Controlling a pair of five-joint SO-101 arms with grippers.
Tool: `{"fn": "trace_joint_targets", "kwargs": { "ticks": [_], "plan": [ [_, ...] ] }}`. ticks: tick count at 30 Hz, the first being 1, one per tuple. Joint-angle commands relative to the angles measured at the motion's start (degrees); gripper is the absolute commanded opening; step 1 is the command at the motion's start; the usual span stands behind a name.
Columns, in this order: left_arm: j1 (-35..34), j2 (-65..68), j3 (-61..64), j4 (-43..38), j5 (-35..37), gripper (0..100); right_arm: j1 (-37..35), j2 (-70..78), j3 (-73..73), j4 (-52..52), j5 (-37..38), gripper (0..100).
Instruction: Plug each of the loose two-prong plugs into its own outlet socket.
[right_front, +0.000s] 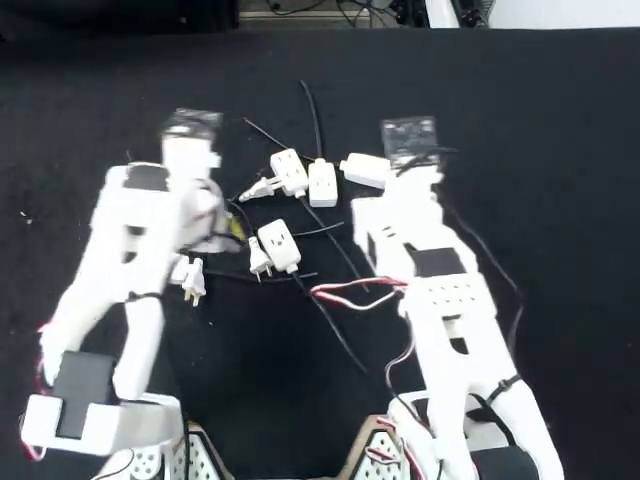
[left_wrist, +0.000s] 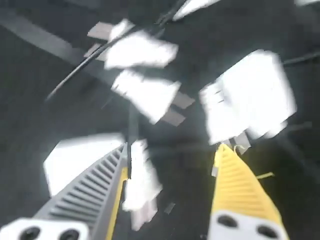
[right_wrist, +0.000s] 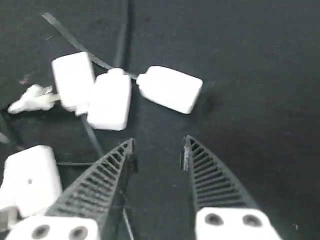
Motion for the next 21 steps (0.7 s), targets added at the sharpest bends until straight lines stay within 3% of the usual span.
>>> {"fn": "trace_joint_targets", "kwargs": {
  "ticks": [1, 5, 10, 16, 21],
  "plan": [
    [9.8, -0.2, 2.3, -14.2, 8.4, 28, 6.9, -0.4, -0.8, -1.7, -0.4, 14.2],
    [15.5, 2.4, 6.2, -25.3, 13.7, 28, 9.4, -0.4, -0.7, -3.7, -0.4, 14.2],
    [17.2, 9.2, 9.7, -36.4, 17.5, 28, 9.9, -0.4, -0.7, -4.0, -0.4, 14.2],
    [14.0, 15.8, 9.3, -36.4, 18.2, 27, 9.8, -0.4, -0.7, -4.0, -0.4, 14.1],
    [6.6, 12.9, 9.6, -28.5, 15.3, 28, 9.8, -0.4, -0.7, -4.0, -0.4, 14.1]
  ]
}}
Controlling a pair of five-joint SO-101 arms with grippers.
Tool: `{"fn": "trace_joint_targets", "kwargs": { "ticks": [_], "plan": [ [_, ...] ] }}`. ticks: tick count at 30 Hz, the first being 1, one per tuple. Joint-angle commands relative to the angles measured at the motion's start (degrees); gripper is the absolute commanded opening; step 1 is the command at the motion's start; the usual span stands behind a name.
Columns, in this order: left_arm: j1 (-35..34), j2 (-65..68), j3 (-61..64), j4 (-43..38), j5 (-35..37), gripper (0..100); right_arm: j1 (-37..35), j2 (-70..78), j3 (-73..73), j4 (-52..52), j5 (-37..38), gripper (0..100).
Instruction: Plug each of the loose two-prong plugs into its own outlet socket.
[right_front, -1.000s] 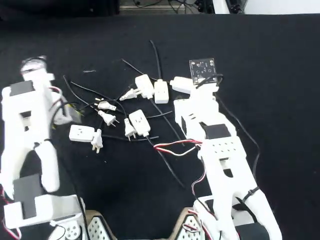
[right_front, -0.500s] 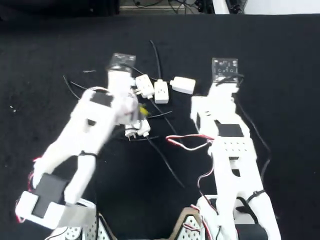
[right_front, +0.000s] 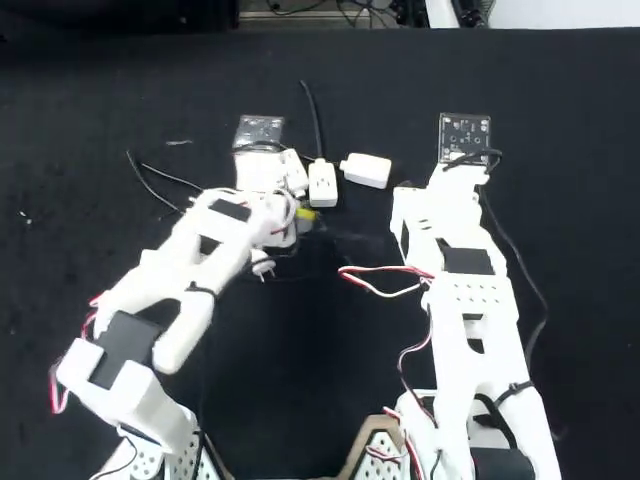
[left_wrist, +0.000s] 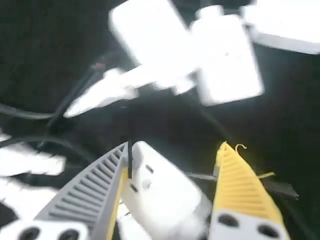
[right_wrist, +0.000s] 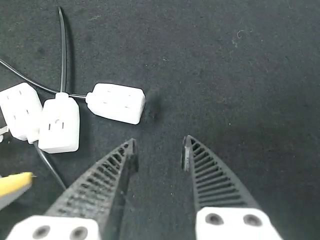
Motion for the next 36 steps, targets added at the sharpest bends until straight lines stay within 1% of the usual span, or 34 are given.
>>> {"fn": "trace_joint_targets", "kwargs": {
  "ticks": [1, 4, 6, 11, 15, 19, 22, 24, 26, 28, 30, 31, 33, 36],
  "plan": [
    [-7.2, -2.2, 1.7, 8.0, -4.5, 27, 0.8, -0.4, -0.7, -1.6, -0.4, 14.1],
    [-13.1, -5.2, 1.5, 13.1, -11.1, 27, 0.6, -0.4, -0.7, -1.6, -0.4, 14.1],
    [-17.0, -7.4, 1.7, 14.7, -14.7, 27, 0.5, -0.4, -0.7, -1.6, -0.4, 14.1],
    [-27.6, -11.2, 1.8, 14.9, -24.7, 27, 0.5, -0.4, -0.7, -1.6, -0.4, 14.1],
    [-35.2, -12.0, 0.9, 14.9, -30.6, 27, 0.5, -0.4, -0.7, -1.6, -0.4, 14.1],
    [-38.8, -14.2, 0.0, 15.5, -31.3, 27, 0.5, -0.4, -0.7, -1.6, -0.4, 14.1],
    [-39.0, -18.1, 0.4, 15.6, -31.3, 27, 0.5, -0.3, -0.7, -1.5, -0.4, 14.1],
    [-38.0, -21.9, 0.2, 18.4, -31.2, 27, 0.5, -0.2, -0.7, -1.5, -0.4, 14.1],
    [-34.6, -25.6, 0.0, 23.6, -30.1, 27, 0.5, -0.1, -0.7, -1.6, -0.4, 14.1],
    [-29.7, -28.4, 0.4, 27.4, -26.5, 27, 0.5, -0.1, -0.7, -1.6, -0.4, 14.1],
    [-24.5, -29.5, 0.9, 28.3, -22.1, 27, 0.5, -0.1, -0.7, -1.6, -0.4, 14.1],
    [-21.9, -29.3, 1.5, 27.0, -19.3, 27, 0.5, 0.0, -0.7, -1.6, -0.4, 14.1],
    [-17.9, -28.8, 2.9, 21.6, -12.8, 28, 0.5, 0.0, -0.7, -1.5, -0.4, 14.1],
    [-15.5, -26.7, 7.3, 7.3, -1.3, 28, 0.5, 0.0, -0.6, -1.3, -0.4, 14.1]
  ]
}}
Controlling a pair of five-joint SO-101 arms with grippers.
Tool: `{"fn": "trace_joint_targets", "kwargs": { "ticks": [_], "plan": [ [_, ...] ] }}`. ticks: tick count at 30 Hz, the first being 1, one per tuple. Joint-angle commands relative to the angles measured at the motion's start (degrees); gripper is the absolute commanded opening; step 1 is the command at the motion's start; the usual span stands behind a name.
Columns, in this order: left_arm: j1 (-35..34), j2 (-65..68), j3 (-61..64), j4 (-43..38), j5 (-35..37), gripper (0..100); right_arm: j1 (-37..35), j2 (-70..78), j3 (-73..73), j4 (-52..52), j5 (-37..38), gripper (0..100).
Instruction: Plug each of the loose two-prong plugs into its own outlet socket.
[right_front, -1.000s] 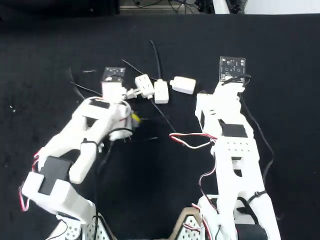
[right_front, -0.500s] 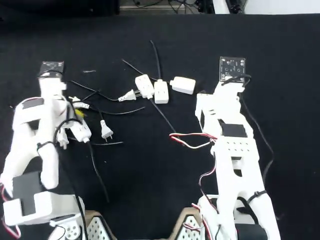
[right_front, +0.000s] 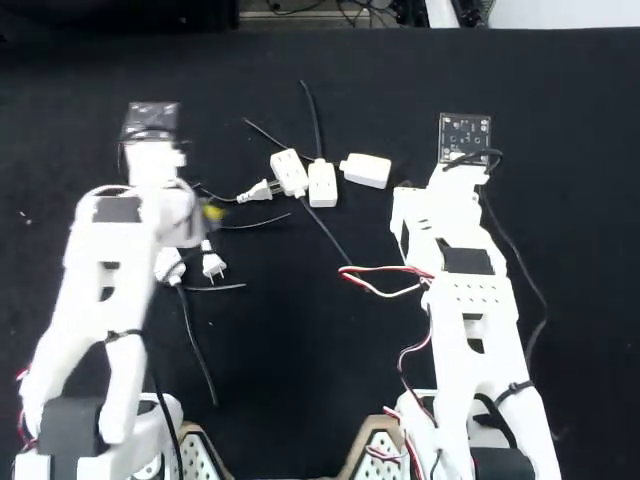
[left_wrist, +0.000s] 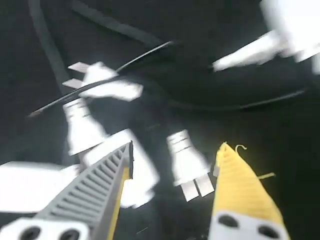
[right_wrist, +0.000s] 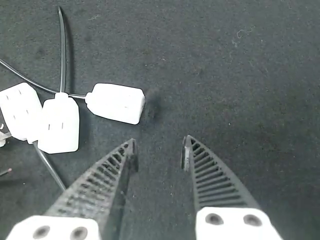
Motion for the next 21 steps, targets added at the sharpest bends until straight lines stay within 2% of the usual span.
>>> {"fn": "trace_joint_targets", "kwargs": {
  "ticks": [1, 4, 6, 8, 11, 14, 18, 21],
  "plan": [
    [4.3, 1.4, 5.1, -20.2, 17.7, 28, 0.5, 0.0, -0.6, -1.3, -0.4, 14.1],
    [4.4, 7.0, 8.5, -32.6, 26.2, 28, 0.5, 0.0, -0.6, -1.2, -0.4, 14.1],
    [4.6, 12.2, 8.3, -35.8, 28.7, 28, 0.5, 0.0, -0.6, -1.2, -0.4, 14.1],
    [4.7, 17.6, 5.5, -35.3, 30.2, 28, 0.5, 0.0, -0.6, -1.2, -0.4, 14.1],
    [4.1, 24.6, -1.5, -30.6, 33.6, 30, 0.5, 0.0, -0.6, -1.3, -0.4, 14.1],
    [3.2, 30.3, -10.3, -21.6, 36.2, 33, 0.5, -0.1, -0.6, -1.3, -0.4, 14.1],
    [1.0, 37.3, -21.1, -9.1, 36.0, 33, 0.5, -0.2, -0.6, -1.3, -0.4, 14.1],
    [-3.2, 41.6, -27.5, -1.7, 33.9, 33, 0.6, -0.3, -0.6, -1.3, -0.4, 14.1]
  ]
}}
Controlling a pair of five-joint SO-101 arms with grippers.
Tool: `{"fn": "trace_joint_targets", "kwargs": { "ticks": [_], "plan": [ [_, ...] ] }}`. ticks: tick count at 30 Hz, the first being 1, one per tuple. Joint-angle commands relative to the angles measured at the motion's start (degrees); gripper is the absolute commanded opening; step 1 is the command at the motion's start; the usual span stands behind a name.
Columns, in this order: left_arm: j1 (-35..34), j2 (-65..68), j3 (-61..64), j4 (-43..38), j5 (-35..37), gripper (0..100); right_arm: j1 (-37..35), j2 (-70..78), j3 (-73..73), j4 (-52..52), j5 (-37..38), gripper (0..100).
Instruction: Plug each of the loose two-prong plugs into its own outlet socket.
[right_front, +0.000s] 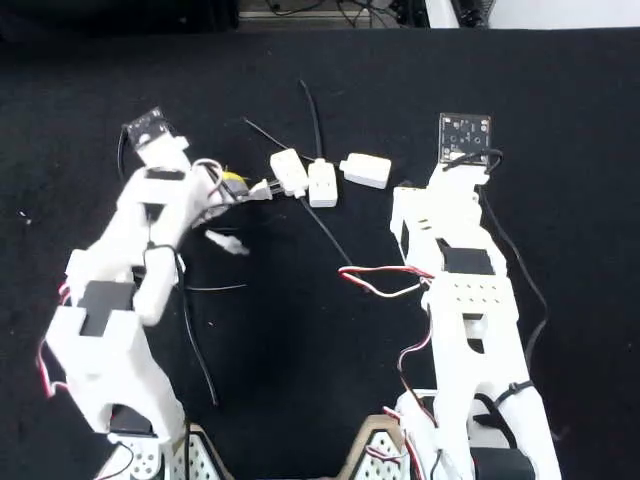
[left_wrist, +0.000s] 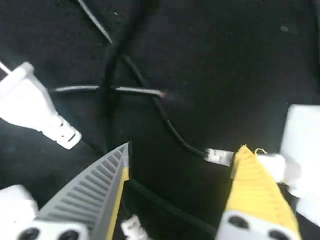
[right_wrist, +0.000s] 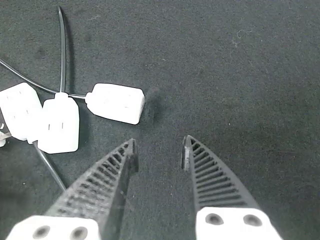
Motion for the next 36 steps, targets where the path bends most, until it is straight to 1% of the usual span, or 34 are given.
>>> {"fn": "trace_joint_targets", "kwargs": {
  "ticks": [1, 6, 10, 15, 19, 21, 24, 27, 30, 32, 36],
  "plan": [
    [-7.3, 5.6, -11.0, 11.7, -3.2, 33, 0.6, -0.3, -0.6, -1.3, -0.4, 14.1],
    [-14.0, 12.1, -20.9, 21.5, -13.3, 29, 0.6, -0.3, -0.6, -1.3, -0.4, 14.1],
    [-17.8, 14.6, -27.3, 28.1, -18.4, 29, 0.5, -0.2, -0.6, -1.4, -0.4, 14.1],
    [-21.4, 13.7, -33.1, 33.7, -25.0, 29, 0.5, -0.1, -0.6, -1.4, -0.4, 14.1],
    [-22.1, 10.9, -36.7, 37.6, -28.9, 29, 0.5, 0.0, -0.6, -1.5, -0.4, 14.1],
    [-21.6, 8.9, -38.4, 39.1, -29.8, 29, 0.5, 0.0, -0.6, -1.5, -0.4, 14.1],
    [-19.0, 6.4, -39.5, 39.6, -29.5, 29, 0.6, 0.0, -0.6, -1.5, -0.4, 14.1],
    [-14.0, 5.7, -38.7, 40.0, -29.4, 29, 0.9, 0.0, -0.6, -1.6, -0.4, 14.1],
    [-7.9, 5.3, -34.9, 40.0, -29.4, 29, 0.9, 0.0, -0.5, -3.2, -0.4, 14.1],
    [-5.6, 4.6, -32.4, 39.9, -29.4, 28, 0.8, 0.2, 1.2, -7.6, -0.4, 14.1],
    [-5.8, 2.9, -26.0, 39.5, -29.4, 28, 0.4, 4.3, 5.8, -25.8, -0.4, 14.1]
  ]
}}
